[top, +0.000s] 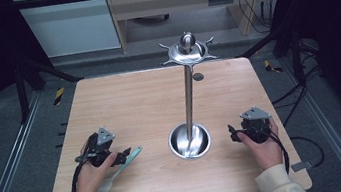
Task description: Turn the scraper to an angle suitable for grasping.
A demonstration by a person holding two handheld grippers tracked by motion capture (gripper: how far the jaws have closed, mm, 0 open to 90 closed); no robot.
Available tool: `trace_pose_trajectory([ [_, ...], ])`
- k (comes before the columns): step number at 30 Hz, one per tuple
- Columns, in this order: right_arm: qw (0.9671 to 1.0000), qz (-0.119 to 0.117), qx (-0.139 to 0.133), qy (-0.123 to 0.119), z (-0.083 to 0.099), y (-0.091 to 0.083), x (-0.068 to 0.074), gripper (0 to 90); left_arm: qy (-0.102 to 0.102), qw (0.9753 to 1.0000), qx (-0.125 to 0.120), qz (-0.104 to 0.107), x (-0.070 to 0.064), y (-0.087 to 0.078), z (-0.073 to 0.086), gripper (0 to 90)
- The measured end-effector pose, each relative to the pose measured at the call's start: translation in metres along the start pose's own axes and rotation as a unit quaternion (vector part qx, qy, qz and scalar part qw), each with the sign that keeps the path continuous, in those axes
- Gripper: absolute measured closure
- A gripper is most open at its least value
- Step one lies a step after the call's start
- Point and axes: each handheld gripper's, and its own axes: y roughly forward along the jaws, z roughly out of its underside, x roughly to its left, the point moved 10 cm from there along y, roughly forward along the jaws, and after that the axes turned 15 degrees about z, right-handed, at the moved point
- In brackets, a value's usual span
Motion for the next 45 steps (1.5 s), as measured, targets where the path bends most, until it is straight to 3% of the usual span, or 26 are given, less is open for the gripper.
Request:
trace_pose_trajectory([
  [7, 1.0, -0.001, 0.0, 0.003, 0.0, 0.0, -0.003, 13.7, 0.014, 0.9996, 0.01, 0.022, -0.014, 0.009, -0.002, 8.2],
  [9, 1.0, 0.001, 0.0, 0.003, 0.0, 0.0, -0.004, 13.7, 0.016, 0.9996, 0.01, 0.019, -0.015, 0.009, -0.003, 10.3],
  [11, 1.0, 0.001, 0.0, 0.004, 0.0, 0.0, -0.004, 13.7, 0.017, 0.9996, 0.011, 0.021, -0.016, 0.008, -0.003, 21.3],
  [12, 1.0, 0.001, 0.0, 0.004, 0.0, 0.0, -0.004, 13.7, 0.02, 0.9995, 0.012, 0.021, -0.016, 0.007, -0.003, 21.3],
  [14, 1.0, 0.002, 0.0, 0.002, 0.0, 0.0, -0.004, 13.8, 0.021, 0.9995, 0.015, 0.016, -0.016, 0.005, -0.003, 41.1],
  [17, 1.0, 0.002, 0.0, 0.001, 0.0, 0.0, -0.004, 13.8, 0.023, 0.9993, 0.018, 0.021, -0.016, 0.004, -0.002, 59.9],
  [18, 1.0, 0.002, 0.0, 0.001, 0.0, 0.0, -0.004, 13.8, 0.027, 0.999, 0.023, 0.027, -0.017, 0.004, 0.0, 59.9],
  [20, 1.0, 0.002, 0.0, 0.002, 0.0, 0.0, -0.004, 13.9, 0.034, 0.9973, 0.044, 0.048, -0.021, 0.007, 0.005, 73.3],
  [23, 1.0, 0.002, 0.001, 0.001, 0.0, 0.0, -0.004, 14.0, 0.039, 0.9962, 0.053, 0.057, -0.022, 0.009, 0.008, 83.2],
  [28, 1.0, 0.004, 0.004, -0.001, 0.001, 0.001, -0.003, 14.0, 0.037, 0.9956, 0.065, 0.056, -0.021, 0.014, 0.01, 90.0],
  [39, 1.0, 0.001, 0.0, 0.0, 0.0, 0.0, -0.004, 15.4, 0.043, 0.9941, 0.074, 0.066, -0.025, 0.023, 0.014, 90.0],
  [45, 1.0, 0.001, 0.0, -0.002, 0.0, 0.0, -0.004, 15.4, 0.054, 0.9911, 0.079, 0.093, -0.039, 0.024, 0.014, 90.0],
])
